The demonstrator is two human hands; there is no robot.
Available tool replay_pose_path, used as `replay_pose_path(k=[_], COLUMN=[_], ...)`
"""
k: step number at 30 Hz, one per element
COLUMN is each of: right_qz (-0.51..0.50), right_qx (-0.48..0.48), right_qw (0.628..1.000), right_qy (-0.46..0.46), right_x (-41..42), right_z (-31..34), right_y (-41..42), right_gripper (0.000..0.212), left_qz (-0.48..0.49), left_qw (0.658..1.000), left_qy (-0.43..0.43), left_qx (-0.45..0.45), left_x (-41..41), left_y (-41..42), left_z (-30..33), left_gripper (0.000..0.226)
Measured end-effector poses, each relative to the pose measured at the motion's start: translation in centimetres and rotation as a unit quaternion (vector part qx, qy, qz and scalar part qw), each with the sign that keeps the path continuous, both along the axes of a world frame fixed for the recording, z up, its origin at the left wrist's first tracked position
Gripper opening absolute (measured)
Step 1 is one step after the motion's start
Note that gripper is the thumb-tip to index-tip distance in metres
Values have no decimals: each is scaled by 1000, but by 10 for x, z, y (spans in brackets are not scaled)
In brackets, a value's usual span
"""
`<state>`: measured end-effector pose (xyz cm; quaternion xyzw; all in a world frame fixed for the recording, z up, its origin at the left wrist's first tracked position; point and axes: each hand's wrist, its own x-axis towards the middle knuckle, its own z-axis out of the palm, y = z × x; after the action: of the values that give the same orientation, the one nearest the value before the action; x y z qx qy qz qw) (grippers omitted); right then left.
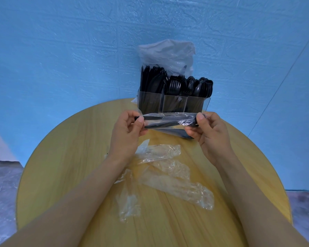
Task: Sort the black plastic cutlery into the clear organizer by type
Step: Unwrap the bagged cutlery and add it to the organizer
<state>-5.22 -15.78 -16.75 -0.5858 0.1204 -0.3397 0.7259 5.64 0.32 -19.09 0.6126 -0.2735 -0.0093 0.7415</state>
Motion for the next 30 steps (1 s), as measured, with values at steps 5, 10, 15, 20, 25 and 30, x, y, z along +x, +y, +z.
replay_pose_path(k=[5, 10, 15, 20, 25, 30], right_qz=[-75, -94, -126, -219, -255, -261], right_qx=[-11, 61, 16, -82, -95, -131], right_qw=[996, 991, 991, 972, 962, 956], right_qy=[-39, -66, -43, -14, -14, -5], right_x=[4, 7, 10, 11, 11, 9], right_z=[-3, -6, -9, -12, -13, -13], right_y=[4, 6, 8, 7, 4, 3], right_gripper=[11, 14, 18, 19, 19, 15], left_qz=[0, -27, -26, -48, -95, -106], left_qw=[999, 998, 998, 998, 991, 983], left_qy=[33, 49, 56, 41, 93, 146], left_qx=[-14, -4, -12, 9, -1, -32], left_x=[-2, -5, -6, -10, -10, -9], left_y=[-2, -2, 0, -2, -4, -4], left_z=[1, 0, 3, 4, 3, 2], left_gripper=[11, 15, 18, 21, 26, 30])
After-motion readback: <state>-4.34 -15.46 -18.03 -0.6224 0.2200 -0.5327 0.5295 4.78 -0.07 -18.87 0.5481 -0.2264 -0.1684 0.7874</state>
